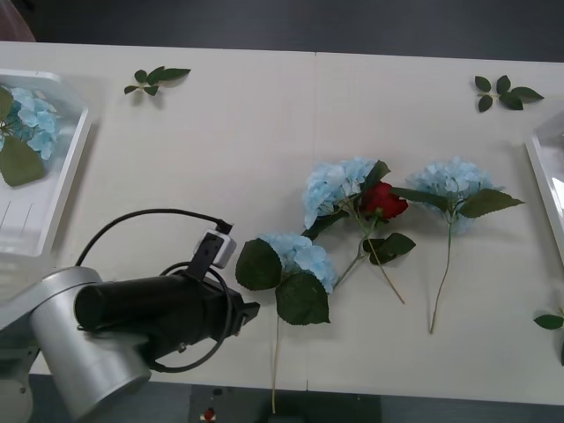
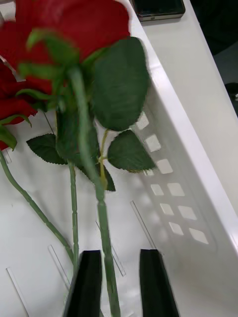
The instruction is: Put the red flowers into the right box and the blue flowers into the left box
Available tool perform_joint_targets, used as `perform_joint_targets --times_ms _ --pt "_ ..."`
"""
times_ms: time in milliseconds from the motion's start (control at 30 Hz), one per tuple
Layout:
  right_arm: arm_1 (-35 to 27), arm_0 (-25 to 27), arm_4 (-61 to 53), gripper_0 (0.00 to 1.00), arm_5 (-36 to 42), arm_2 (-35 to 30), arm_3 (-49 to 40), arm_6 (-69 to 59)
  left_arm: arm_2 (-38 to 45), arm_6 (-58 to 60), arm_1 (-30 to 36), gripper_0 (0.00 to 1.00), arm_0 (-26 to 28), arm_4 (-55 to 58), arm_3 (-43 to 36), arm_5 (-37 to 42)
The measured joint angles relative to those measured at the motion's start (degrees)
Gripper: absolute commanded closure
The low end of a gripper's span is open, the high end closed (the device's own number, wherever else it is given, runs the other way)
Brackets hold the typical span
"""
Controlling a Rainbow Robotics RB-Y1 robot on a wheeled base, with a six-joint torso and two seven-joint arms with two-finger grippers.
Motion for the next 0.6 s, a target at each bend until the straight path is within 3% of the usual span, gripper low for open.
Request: perform_joint_targets --times_ms 233,600 --pt "0.0 0.0 -0.1 0.0 1.9 -0.4 -4.0 0.0 -5.4 4.5 -3.9 0.0 -4.1 -4.2 5.3 0.0" --pt "0.7 0.0 -8.4 0.0 22.2 -1.2 -22.5 0.0 -10.9 5.7 -7.6 0.0 -9.2 -7.3 13.9 0.0"
